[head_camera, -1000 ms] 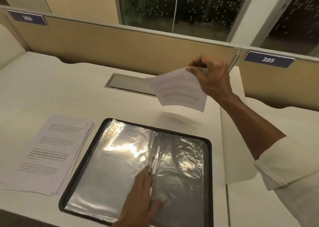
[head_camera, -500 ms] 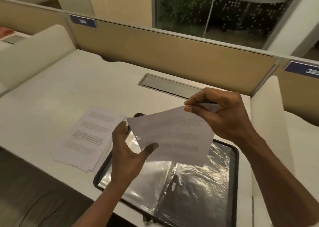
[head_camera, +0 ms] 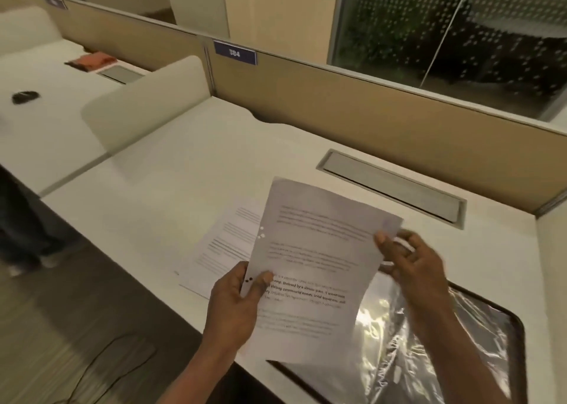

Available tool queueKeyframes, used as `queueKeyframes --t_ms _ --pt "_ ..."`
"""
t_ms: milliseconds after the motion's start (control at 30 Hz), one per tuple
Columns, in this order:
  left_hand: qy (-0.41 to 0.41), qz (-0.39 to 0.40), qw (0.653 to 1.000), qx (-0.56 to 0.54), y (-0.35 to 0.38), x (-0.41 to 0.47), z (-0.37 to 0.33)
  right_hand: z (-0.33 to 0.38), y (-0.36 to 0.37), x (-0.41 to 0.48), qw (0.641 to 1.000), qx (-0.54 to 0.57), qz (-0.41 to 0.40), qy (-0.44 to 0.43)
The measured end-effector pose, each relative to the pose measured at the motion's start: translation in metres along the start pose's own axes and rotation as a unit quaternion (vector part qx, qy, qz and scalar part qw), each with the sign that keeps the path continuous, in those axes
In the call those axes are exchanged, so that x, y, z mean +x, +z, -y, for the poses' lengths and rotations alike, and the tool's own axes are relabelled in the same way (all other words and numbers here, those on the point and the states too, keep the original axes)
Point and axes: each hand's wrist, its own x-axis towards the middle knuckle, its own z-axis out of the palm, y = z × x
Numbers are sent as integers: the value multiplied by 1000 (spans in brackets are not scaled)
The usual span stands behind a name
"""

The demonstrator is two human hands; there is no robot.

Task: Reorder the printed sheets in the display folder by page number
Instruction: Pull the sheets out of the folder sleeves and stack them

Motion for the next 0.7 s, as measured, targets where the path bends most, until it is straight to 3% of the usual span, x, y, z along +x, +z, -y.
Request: queueKeyframes --t_ms 267,700 --pt "-72 27 997 22 -95 57 20 -100 109 -63 984 -68 41 159" --pt "-66 79 985 136 -145 103 28 -132 172 -71 964 -213 44 153"
